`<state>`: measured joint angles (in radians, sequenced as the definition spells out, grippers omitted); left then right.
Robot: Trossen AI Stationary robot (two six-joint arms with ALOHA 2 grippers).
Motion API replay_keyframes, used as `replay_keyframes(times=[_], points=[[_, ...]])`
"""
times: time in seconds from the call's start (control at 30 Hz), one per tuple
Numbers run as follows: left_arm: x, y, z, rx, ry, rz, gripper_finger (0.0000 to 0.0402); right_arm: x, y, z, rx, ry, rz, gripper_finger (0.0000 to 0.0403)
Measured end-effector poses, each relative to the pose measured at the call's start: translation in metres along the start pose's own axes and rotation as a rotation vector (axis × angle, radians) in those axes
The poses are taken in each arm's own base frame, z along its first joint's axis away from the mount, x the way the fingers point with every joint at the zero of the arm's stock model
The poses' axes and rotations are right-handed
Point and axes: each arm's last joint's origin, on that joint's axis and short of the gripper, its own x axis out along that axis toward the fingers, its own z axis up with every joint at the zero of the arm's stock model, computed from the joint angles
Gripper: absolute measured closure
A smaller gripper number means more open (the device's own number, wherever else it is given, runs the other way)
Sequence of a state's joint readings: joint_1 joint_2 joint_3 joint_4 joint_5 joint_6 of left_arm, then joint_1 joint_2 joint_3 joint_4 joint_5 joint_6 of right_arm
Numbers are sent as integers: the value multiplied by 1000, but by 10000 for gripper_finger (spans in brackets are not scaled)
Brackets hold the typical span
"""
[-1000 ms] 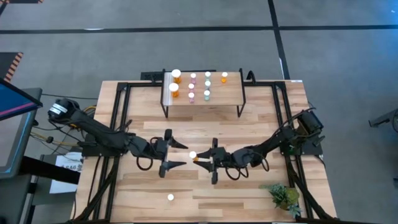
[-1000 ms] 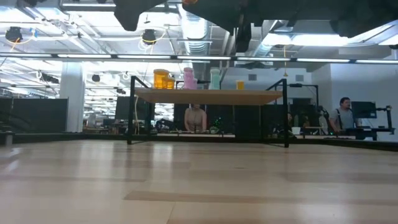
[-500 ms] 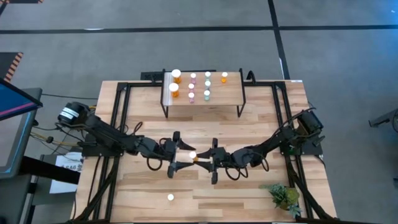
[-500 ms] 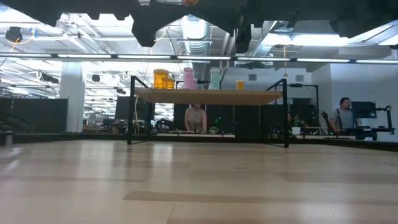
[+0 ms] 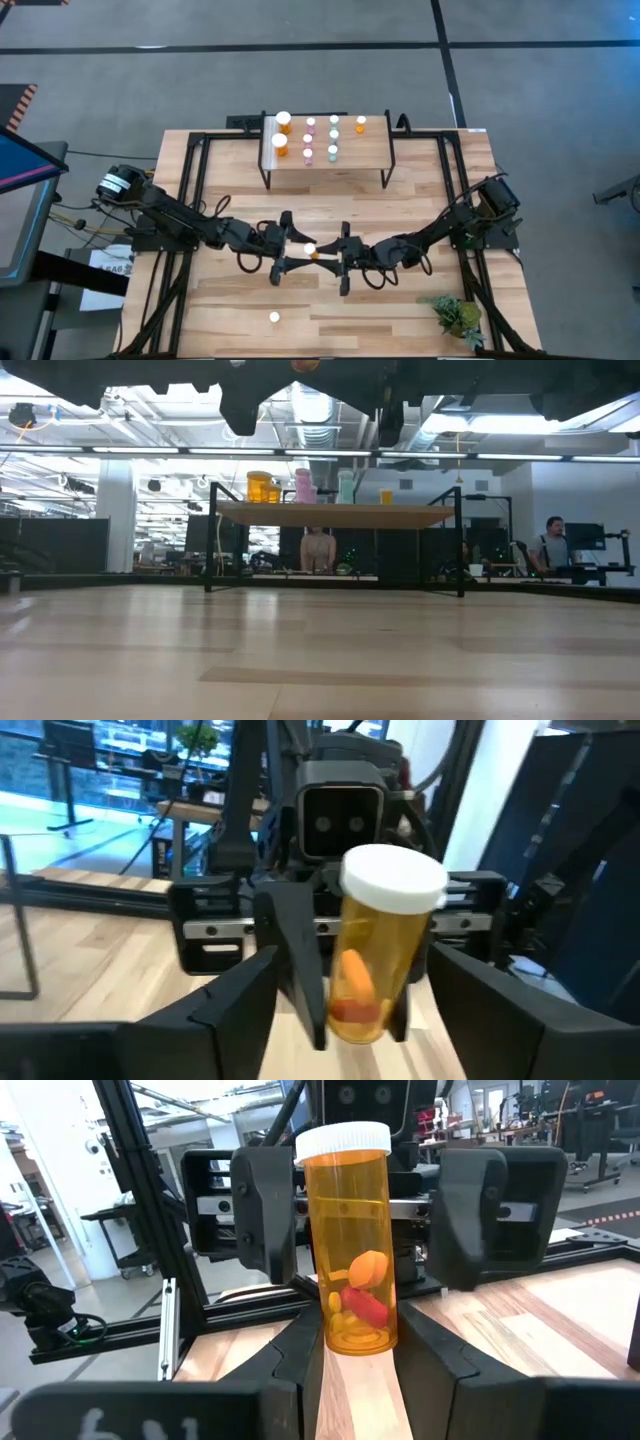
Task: Pick and place medicine bottles onto shelf by color
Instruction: Put the right small orange pill bottle aligned with the other small orange pill bottle on the shelf
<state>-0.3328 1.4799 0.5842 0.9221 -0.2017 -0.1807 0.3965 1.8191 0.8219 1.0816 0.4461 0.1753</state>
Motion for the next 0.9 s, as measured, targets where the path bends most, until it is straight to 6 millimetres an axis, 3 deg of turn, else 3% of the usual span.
replay_keyframes(times=[0.4, 0.9], points=[[0, 0, 0, -16, -2, -7, 233, 0, 0, 0, 1, -1, 0, 281], [0, 0, 0, -17, -2, -6, 273, 0, 0, 0, 8, -3, 0, 281]])
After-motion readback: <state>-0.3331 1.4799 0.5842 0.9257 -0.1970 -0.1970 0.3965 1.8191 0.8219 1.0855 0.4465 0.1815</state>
